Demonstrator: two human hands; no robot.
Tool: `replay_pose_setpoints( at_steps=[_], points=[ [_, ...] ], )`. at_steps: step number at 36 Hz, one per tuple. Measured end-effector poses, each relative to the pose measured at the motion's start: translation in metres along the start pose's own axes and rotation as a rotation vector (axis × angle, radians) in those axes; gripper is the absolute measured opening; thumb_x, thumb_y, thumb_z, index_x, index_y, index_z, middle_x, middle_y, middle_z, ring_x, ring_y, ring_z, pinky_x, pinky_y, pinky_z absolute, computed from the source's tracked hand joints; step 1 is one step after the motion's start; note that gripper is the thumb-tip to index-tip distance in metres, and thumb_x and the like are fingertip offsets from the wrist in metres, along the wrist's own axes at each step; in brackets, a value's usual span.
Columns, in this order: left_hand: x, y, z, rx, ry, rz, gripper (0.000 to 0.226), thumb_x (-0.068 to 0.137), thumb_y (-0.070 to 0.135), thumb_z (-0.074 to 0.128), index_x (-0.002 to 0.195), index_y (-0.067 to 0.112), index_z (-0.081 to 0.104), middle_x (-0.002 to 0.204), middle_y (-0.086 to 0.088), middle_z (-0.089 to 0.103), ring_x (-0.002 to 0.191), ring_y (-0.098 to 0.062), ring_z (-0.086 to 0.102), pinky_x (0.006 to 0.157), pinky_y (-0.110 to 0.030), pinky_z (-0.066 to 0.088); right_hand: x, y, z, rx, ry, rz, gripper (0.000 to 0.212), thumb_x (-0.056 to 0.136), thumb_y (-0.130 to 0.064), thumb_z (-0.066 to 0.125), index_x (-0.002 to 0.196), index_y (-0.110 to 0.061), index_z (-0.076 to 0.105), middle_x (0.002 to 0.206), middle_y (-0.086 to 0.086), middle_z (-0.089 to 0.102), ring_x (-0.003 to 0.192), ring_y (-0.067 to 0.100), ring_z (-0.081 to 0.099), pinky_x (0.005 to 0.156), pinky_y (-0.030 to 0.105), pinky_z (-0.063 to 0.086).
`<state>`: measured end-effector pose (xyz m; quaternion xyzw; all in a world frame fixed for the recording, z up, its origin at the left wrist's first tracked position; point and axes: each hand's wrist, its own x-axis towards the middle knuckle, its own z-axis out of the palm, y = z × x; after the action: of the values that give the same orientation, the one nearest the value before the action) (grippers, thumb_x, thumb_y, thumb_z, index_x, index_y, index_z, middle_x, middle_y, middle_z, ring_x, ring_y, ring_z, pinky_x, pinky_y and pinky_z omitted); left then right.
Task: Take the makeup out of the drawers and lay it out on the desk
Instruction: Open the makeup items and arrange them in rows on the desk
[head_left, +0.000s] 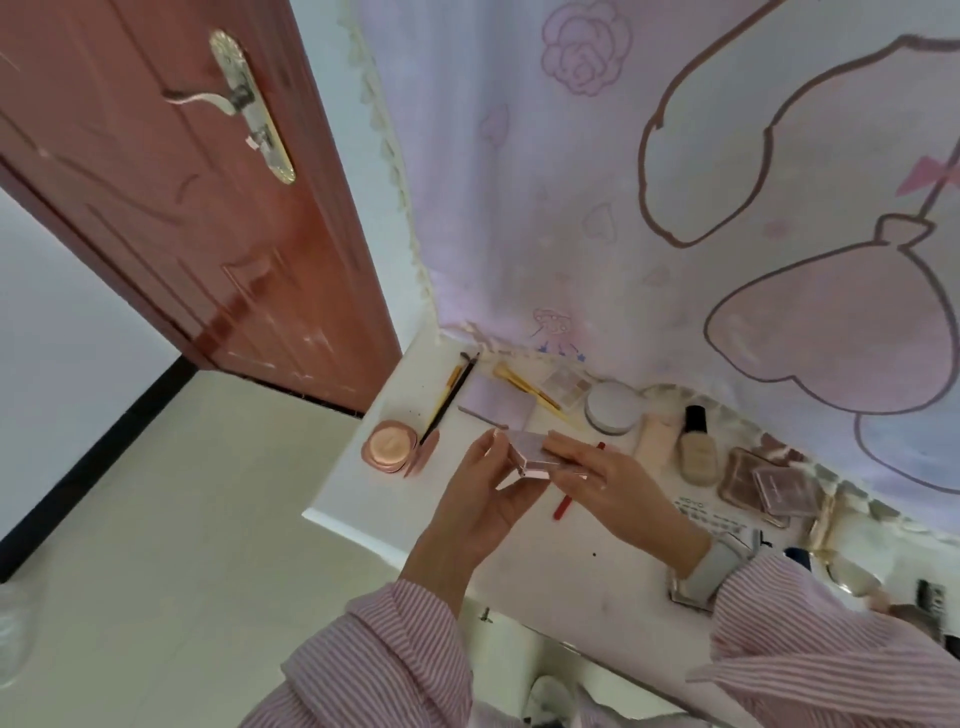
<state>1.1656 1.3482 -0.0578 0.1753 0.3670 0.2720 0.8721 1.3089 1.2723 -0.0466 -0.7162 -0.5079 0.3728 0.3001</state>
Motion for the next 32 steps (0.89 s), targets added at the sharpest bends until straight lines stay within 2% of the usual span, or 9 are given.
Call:
replay_pose_setpoints(
  at_steps=[2,6,10,13,18,22,25,28,32],
  points=[
    [0.0,-0.004,-0.001,0.025,0.004,0.035,0.029,0.095,0.015,0.05,0.122,0.006,0.048,0.106,-0.021,0.065,0.095,-0.034,0.064,0.079,-0.04,0.057,0.002,0.001,-0.001,-0.051,-0.012,-0.013,0.04,0.093,-0.028,0.052,0.133,-0.023,0.05,0.136,-0.014,0.047,0.112,-0.001,0.051,0.083,-0.003,0.03],
    [-0.003,-0.009,-0.004,0.033,0.045,0.137,0.019,0.092,0.011,0.054,0.11,0.006,0.051,0.095,-0.021,0.068,0.087,-0.036,0.066,0.079,-0.045,0.057,0.005,-0.006,-0.003,-0.07,-0.061,-0.021,0.04,0.092,-0.032,0.054,0.13,-0.022,0.053,0.123,-0.017,0.055,0.082,-0.008,0.057,0.063,0.001,0.041],
    [-0.005,-0.014,-0.008,0.035,0.093,0.212,0.016,0.092,0.01,0.054,0.106,0.003,0.054,0.095,-0.022,0.067,0.082,-0.033,0.068,0.076,-0.045,0.058,0.009,-0.007,-0.003,-0.079,-0.11,-0.012,0.04,0.09,-0.033,0.053,0.129,-0.024,0.055,0.108,-0.002,0.067,0.081,0.008,0.061,0.064,0.009,0.046],
    [-0.007,-0.016,-0.012,0.051,0.097,0.258,0.018,0.092,0.011,0.053,0.108,0.002,0.056,0.097,-0.02,0.067,0.084,-0.032,0.068,0.074,-0.042,0.058,0.011,-0.007,-0.002,-0.079,-0.142,-0.025,0.04,0.09,-0.033,0.054,0.129,-0.024,0.055,0.109,0.0,0.066,0.092,0.016,0.062,0.076,0.02,0.048],
    [-0.013,-0.02,-0.017,0.169,0.073,0.324,0.023,0.091,0.022,0.057,0.109,0.009,0.059,0.095,-0.01,0.066,0.09,-0.027,0.066,0.08,-0.037,0.056,0.008,-0.013,0.007,-0.056,-0.102,-0.026,0.056,0.078,-0.058,0.057,0.116,-0.017,0.064,0.102,0.005,0.068,0.088,0.022,0.065,0.075,0.036,0.057],
    [-0.014,-0.02,-0.02,0.15,0.107,0.313,0.037,0.091,0.043,0.053,0.121,0.021,0.053,0.107,-0.006,0.065,0.095,-0.024,0.067,0.08,-0.035,0.053,0.005,-0.016,0.015,-0.082,-0.154,-0.095,0.031,0.094,-0.032,0.049,0.122,-0.021,0.059,0.123,-0.005,0.059,0.095,0.006,0.057,0.078,0.02,0.049],
    [-0.014,-0.018,-0.025,0.013,0.115,0.259,0.045,0.084,0.049,0.057,0.116,0.018,0.056,0.101,-0.007,0.068,0.089,-0.024,0.069,0.072,-0.034,0.055,0.001,-0.019,0.016,-0.061,-0.162,-0.143,0.036,0.094,-0.009,0.046,0.123,-0.03,0.054,0.113,-0.022,0.053,0.084,-0.009,0.052,0.069,0.005,0.044],
    [-0.013,-0.021,-0.028,-0.126,0.1,0.226,0.067,0.069,0.055,0.06,0.123,0.015,0.052,0.103,-0.013,0.063,0.086,-0.028,0.066,0.071,-0.036,0.053,0.0,-0.017,0.017,-0.111,-0.155,-0.198,0.041,0.092,-0.001,0.047,0.126,-0.023,0.055,0.116,-0.019,0.049,0.076,-0.013,0.051,0.066,0.003,0.042],
    [-0.012,-0.027,-0.033,-0.162,0.049,0.161,0.063,0.076,0.065,0.052,0.106,0.01,0.047,0.09,-0.012,0.054,0.075,-0.02,0.058,0.07,-0.03,0.051,0.002,-0.016,0.02,-0.148,-0.141,-0.266,0.036,0.09,0.002,0.049,0.118,-0.015,0.063,0.115,-0.013,0.055,0.077,-0.017,0.05,0.067,0.0,0.038]
  ],
)
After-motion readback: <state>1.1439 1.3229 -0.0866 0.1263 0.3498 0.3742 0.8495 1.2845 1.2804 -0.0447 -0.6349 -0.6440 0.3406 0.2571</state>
